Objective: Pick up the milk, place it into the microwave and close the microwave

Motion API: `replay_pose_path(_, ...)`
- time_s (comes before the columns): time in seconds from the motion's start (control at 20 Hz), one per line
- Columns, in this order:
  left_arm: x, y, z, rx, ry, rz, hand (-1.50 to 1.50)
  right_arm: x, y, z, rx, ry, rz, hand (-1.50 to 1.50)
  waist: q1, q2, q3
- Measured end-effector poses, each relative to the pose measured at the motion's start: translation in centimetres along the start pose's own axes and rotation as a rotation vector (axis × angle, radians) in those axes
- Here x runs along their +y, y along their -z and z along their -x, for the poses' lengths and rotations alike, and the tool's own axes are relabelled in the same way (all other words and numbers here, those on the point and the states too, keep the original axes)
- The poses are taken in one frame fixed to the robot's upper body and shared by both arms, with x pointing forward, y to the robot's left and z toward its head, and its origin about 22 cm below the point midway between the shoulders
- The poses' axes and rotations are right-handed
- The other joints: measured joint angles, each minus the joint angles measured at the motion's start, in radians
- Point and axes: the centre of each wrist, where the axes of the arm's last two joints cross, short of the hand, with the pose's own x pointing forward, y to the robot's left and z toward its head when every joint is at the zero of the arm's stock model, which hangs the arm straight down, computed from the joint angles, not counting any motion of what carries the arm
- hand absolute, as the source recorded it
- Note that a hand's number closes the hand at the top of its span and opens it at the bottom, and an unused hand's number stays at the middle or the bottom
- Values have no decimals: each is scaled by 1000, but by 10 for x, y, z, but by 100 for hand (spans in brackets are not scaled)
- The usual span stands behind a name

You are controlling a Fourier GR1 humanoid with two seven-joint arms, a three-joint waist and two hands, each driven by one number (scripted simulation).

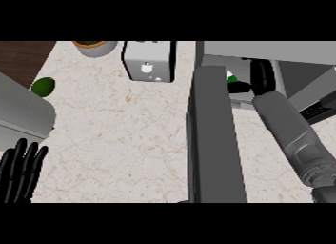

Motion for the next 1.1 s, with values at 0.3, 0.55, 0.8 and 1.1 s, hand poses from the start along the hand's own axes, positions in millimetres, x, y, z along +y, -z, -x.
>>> replay_pose_path(0.3,-2,1,-1,-12,11,13,-150,13,-1,-11,-5,15,-49,-150,3,1,1)
replay_pose_path(0.55,-4,2,2,-9,18,16,-150,16,2,-19,4,42,-23,-150,-5,-2,0)
replay_pose_path(0.8,-8,-1,1,-1,29,17,-150,6,6,-12,24,54,27,-150,-11,-4,1)
replay_pose_path(1.1,-11,-5,-3,7,31,22,-150,-8,10,-5,19,56,81,-150,-19,-8,0)
